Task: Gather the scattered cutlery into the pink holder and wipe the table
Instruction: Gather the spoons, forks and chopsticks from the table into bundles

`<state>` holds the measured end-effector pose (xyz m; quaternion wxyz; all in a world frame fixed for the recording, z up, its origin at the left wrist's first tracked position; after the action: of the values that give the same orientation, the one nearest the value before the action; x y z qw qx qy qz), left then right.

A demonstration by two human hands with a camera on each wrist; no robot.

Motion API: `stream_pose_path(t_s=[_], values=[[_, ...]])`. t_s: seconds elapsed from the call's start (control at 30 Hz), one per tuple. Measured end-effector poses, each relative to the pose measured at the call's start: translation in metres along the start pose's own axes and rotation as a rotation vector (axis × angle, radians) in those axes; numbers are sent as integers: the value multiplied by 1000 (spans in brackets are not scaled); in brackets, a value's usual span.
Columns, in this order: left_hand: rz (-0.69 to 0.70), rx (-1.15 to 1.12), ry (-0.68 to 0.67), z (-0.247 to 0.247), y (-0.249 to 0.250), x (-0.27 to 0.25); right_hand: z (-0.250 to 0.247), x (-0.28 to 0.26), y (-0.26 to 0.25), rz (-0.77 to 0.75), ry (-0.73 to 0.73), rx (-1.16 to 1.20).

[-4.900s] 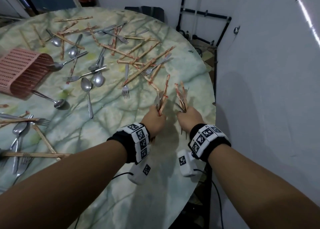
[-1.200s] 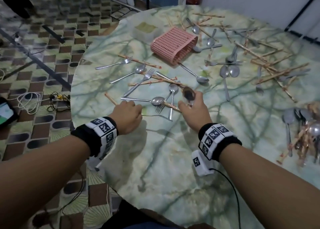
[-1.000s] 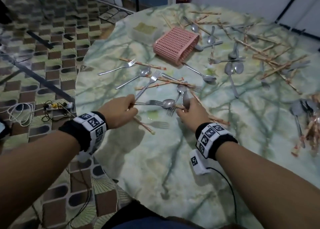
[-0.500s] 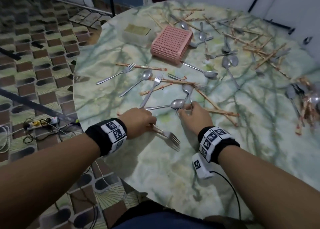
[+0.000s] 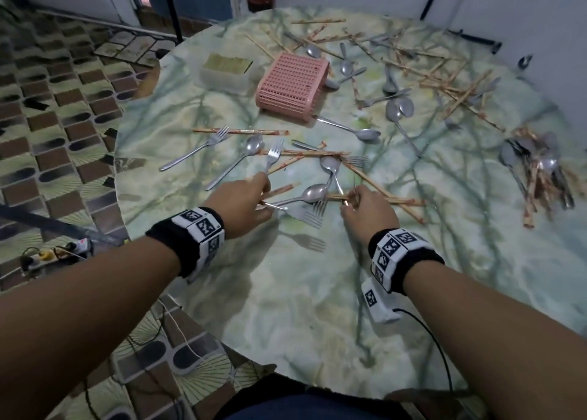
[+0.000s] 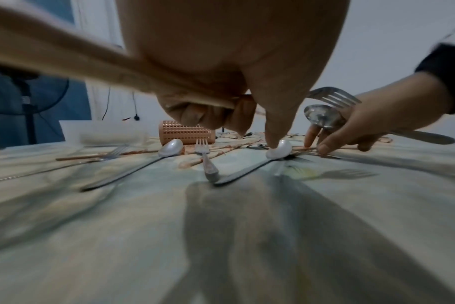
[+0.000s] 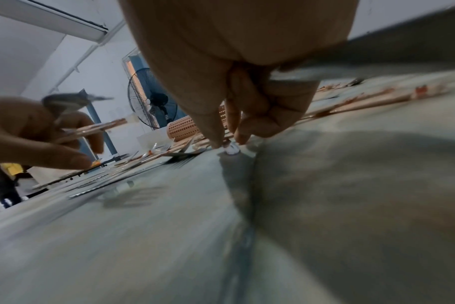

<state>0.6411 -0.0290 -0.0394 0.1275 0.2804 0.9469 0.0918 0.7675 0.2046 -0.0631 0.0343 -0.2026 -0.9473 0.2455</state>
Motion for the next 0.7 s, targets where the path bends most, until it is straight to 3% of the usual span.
stream_pose_path(t_s=[0.2,0.47,0.6,0.7], values=[[-9,175,-62,13,17,32,-2,1,3,82,-44,30],[7,159,-98,14,15,45,4,2,4,68,-70,-73],[19,107,-41,9,12,45,5,2,5,42,-93,-76],[53,104,5,8,12,41,1,-1,9,36,-15,-45]])
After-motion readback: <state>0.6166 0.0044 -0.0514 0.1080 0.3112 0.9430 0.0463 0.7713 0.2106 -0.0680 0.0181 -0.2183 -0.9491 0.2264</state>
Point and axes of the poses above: each hand's wrist, its own x-axis towards the middle knuckle, its own z-axis out of the palm, y = z × x, the point moved 1 cm from there along x, towards the middle knuckle, and after that the axes turned 12 degrees about -z, right-handed, at the moved point
